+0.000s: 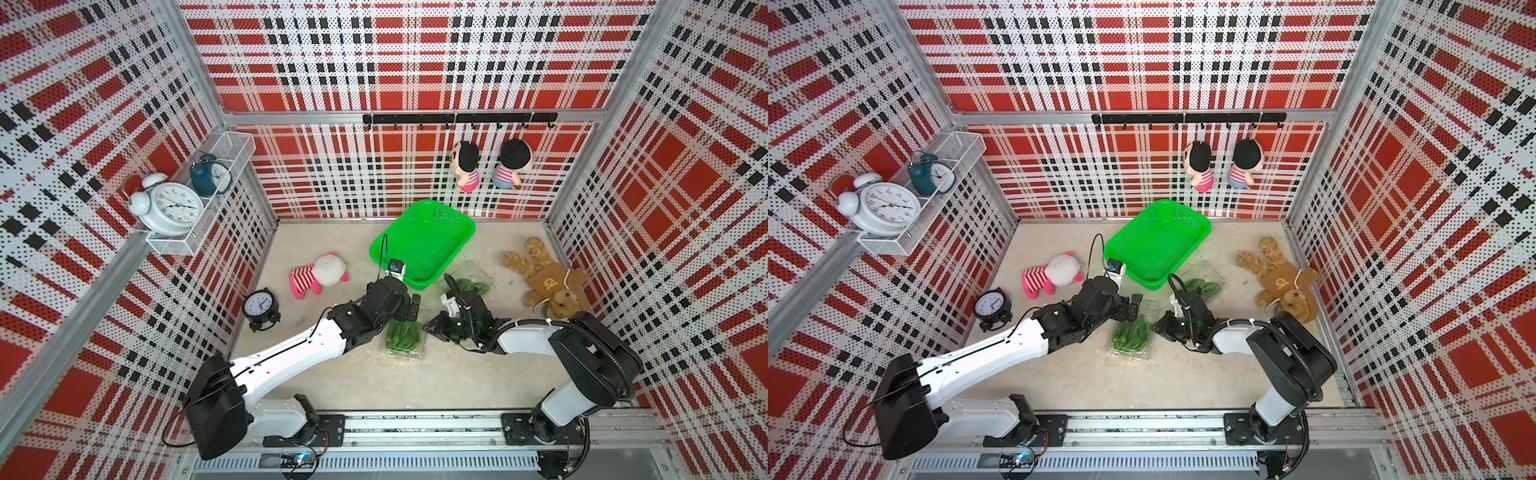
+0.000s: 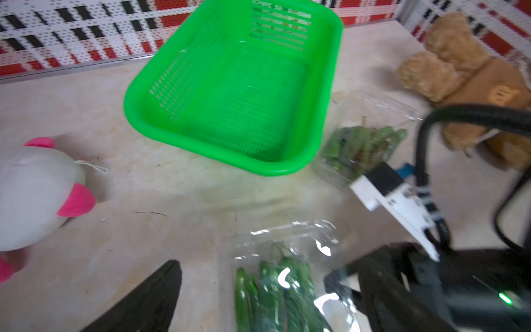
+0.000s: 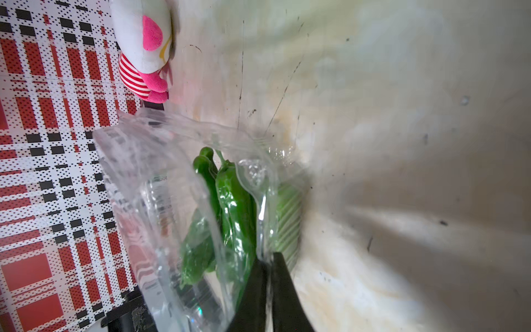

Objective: Take small green peppers out of containers
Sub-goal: Open the packing box at the center of the board.

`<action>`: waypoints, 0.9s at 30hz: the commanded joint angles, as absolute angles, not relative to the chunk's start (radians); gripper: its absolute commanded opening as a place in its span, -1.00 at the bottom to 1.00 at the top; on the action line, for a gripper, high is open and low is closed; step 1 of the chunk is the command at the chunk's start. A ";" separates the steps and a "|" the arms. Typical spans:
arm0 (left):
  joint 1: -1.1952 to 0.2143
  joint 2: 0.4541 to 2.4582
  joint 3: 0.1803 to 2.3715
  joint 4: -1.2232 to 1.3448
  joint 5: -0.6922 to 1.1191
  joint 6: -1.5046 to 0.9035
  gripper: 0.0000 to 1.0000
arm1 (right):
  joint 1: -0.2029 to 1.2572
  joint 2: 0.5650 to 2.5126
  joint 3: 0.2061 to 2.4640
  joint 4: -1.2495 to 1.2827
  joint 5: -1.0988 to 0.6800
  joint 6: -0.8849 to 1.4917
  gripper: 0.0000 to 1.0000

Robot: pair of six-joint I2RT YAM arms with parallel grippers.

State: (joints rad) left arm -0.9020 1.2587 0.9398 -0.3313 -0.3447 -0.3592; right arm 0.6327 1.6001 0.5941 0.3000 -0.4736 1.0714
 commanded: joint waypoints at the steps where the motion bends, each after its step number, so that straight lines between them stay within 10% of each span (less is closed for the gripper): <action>1: -0.986 1.216 0.940 -0.413 -0.322 -0.436 0.97 | 0.631 1.577 0.618 0.217 -0.465 1.047 -0.82; 27: -1.247 1.512 0.940 -0.526 -0.537 -0.539 0.97 | 0.631 1.576 0.638 0.232 -0.533 1.048 -0.79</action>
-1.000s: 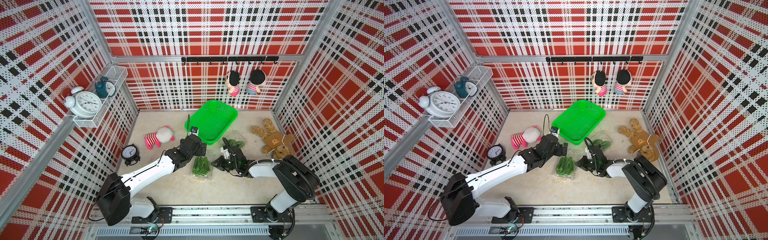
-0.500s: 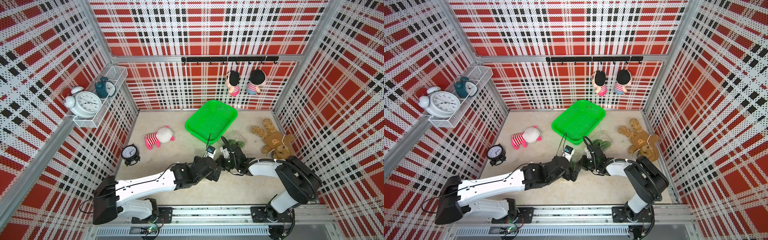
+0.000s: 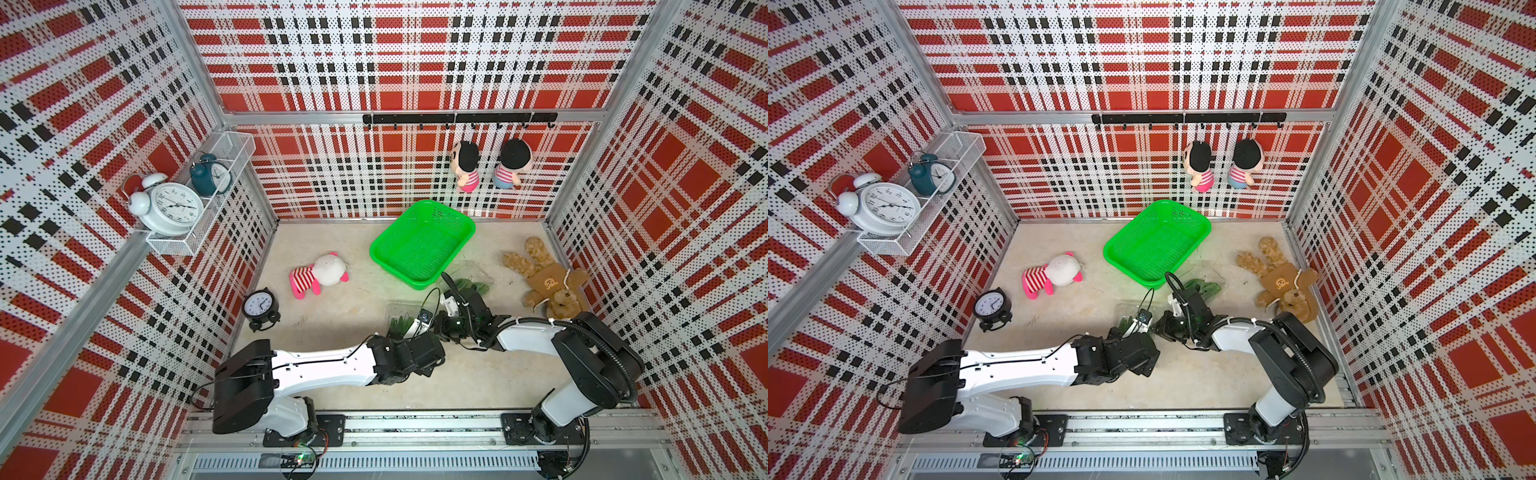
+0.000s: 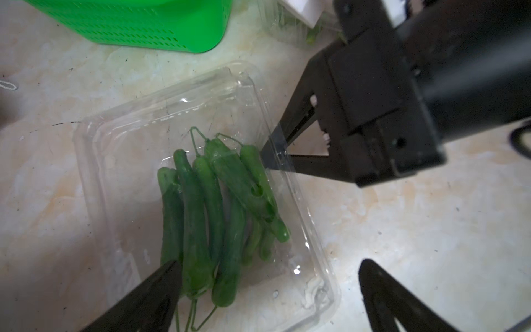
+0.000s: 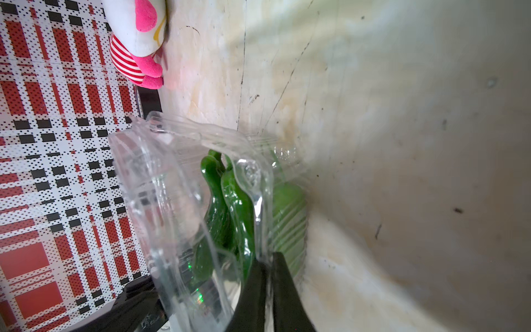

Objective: Take small green peppers out of containers
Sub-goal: Open the packing box at the center of the board.

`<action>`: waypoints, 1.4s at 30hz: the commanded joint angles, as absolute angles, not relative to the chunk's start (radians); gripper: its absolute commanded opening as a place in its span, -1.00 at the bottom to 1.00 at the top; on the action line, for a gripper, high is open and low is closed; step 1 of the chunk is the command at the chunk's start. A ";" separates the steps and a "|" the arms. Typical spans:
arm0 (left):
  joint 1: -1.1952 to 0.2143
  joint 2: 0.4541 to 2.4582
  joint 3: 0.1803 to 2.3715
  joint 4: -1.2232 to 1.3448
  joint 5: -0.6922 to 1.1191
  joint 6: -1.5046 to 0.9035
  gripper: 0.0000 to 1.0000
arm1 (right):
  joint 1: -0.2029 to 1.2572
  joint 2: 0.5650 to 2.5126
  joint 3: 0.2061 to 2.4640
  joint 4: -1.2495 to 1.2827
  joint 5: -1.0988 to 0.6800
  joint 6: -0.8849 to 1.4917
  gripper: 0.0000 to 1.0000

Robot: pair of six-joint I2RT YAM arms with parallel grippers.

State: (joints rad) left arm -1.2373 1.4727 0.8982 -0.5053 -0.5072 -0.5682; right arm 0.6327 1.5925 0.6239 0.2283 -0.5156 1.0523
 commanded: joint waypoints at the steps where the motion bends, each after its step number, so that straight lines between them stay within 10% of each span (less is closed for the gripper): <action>1: -1.247 1.534 0.946 -0.538 -0.549 -0.540 0.97 | 0.630 1.576 0.638 0.230 -0.535 1.048 -0.79; 42: -1.121 1.518 1.068 -0.804 -0.727 -0.586 0.71 | 0.647 1.481 0.580 0.093 -0.406 0.905 -0.86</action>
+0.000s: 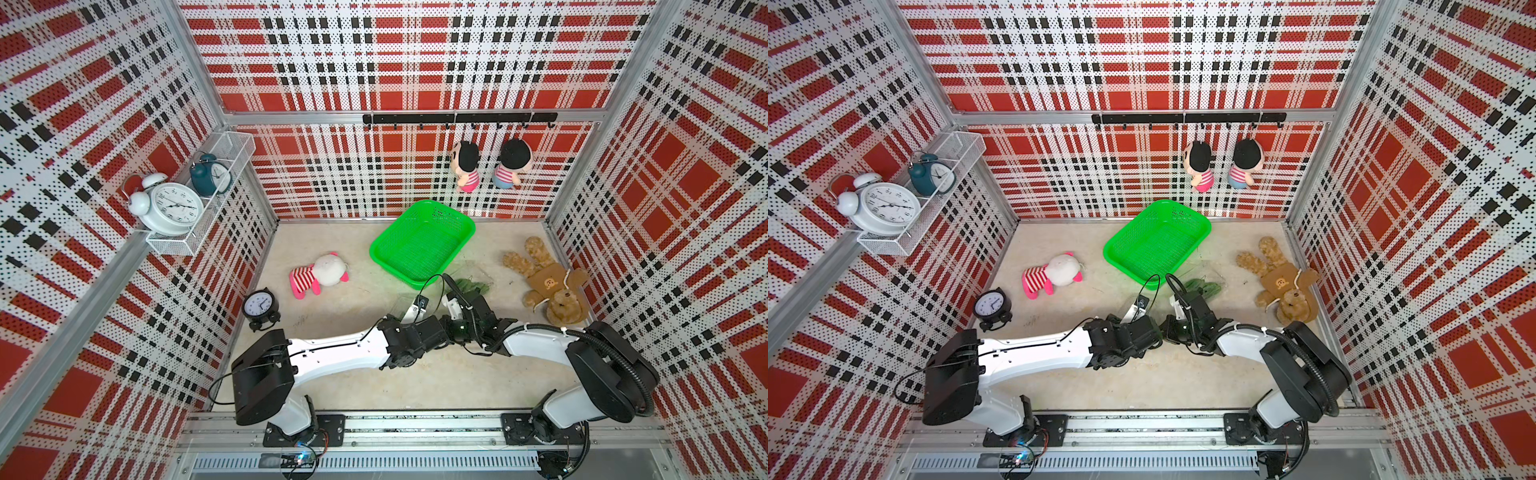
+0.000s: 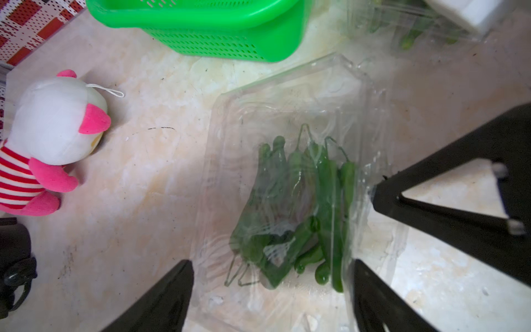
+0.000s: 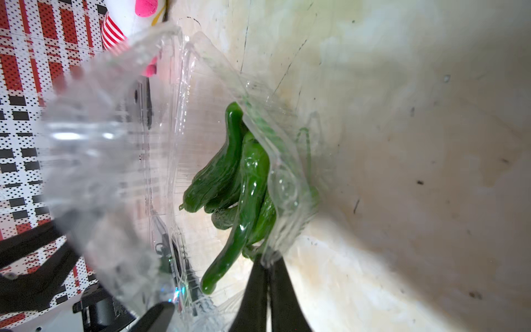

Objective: Take small green peppers out of containers
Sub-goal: Open the packing box at the center of the board.

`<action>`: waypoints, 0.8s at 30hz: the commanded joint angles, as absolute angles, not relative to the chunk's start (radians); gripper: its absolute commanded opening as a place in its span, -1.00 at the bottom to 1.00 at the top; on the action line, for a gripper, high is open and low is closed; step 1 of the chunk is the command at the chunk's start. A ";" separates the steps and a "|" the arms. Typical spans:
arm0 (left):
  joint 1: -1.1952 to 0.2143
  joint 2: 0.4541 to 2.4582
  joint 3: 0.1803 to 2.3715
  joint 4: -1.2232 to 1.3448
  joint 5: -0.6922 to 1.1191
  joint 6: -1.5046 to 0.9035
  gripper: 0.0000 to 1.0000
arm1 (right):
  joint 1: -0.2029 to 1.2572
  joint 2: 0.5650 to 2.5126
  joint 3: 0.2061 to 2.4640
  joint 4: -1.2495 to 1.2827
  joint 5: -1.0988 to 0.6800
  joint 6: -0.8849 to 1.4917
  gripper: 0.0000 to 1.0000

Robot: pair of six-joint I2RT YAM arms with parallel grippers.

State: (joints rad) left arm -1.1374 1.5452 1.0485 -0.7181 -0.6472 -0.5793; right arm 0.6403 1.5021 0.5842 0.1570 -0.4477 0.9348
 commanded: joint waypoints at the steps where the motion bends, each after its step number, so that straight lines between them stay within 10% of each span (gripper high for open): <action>1: -1.121 1.519 1.070 -0.811 -0.732 -0.589 0.71 | 0.649 1.481 0.581 0.091 -0.402 0.904 -0.86; 24: -0.944 1.397 1.232 -1.054 -0.785 -0.656 0.97 | 0.655 1.445 0.608 0.034 -0.342 0.897 -0.62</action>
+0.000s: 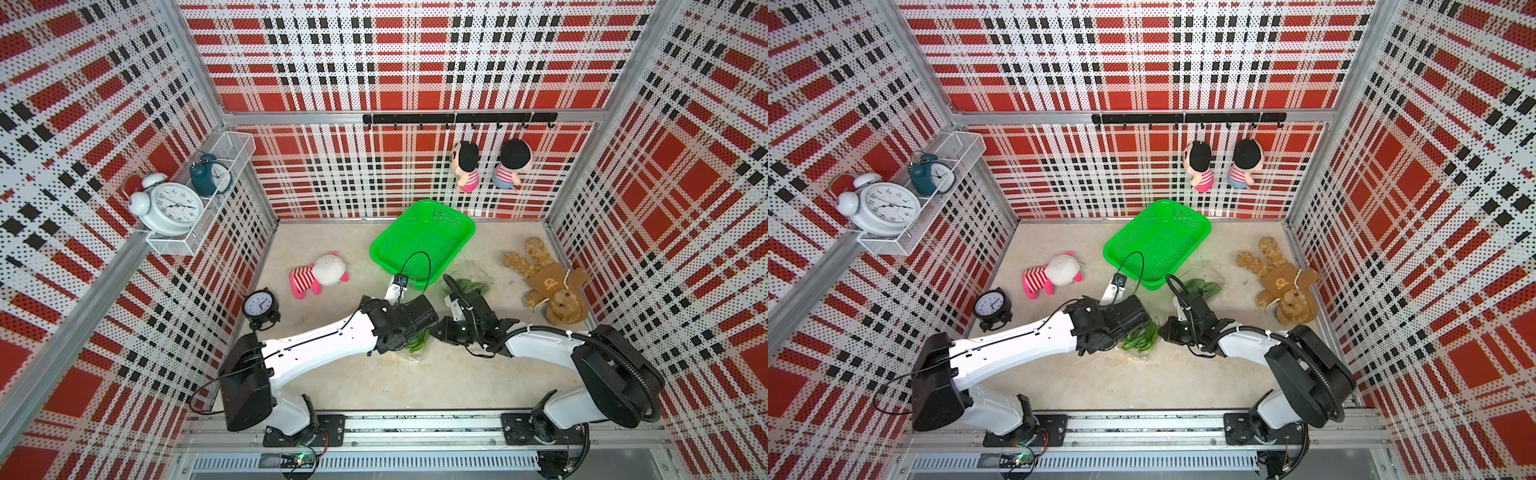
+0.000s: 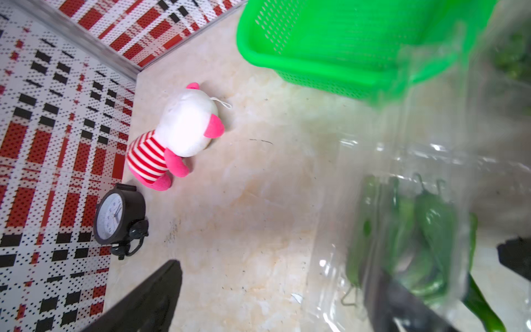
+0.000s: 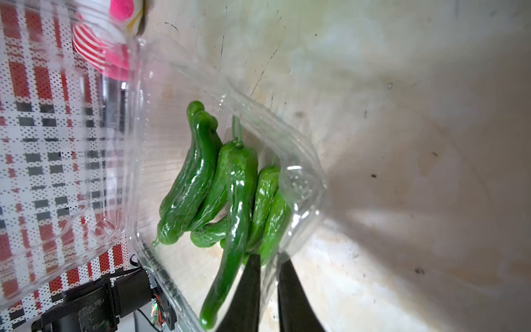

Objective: Take small green peppers out of containers
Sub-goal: Open the packing box at the center of the board.

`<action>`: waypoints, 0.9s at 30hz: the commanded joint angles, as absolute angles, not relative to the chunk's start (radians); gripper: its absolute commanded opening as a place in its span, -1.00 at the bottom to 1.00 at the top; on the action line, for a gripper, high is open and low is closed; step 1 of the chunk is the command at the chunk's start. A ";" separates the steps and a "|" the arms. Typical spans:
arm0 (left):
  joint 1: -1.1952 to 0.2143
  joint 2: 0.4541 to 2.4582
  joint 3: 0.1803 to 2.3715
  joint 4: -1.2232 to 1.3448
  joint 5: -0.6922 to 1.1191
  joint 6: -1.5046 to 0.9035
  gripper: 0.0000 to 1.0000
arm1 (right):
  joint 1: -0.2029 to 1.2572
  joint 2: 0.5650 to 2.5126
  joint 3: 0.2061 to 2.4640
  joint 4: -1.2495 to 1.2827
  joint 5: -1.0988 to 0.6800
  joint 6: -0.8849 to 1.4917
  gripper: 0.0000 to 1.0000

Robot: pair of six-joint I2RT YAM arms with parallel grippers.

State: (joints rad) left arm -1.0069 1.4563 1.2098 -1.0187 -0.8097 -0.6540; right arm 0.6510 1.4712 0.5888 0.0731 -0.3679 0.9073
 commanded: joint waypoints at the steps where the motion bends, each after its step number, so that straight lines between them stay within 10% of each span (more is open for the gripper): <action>1: -0.916 1.380 1.231 -1.046 -0.765 -0.647 0.97 | 0.655 1.444 0.614 0.028 -0.340 0.896 -0.58; 11: -0.780 1.273 1.160 -0.882 -0.544 -0.563 1.00 | 0.657 1.444 0.680 -0.036 -0.338 0.870 0.17; 27: -0.782 1.303 0.986 -0.471 -0.107 -0.614 0.84 | 0.667 1.467 1.054 -0.645 -0.244 0.707 0.34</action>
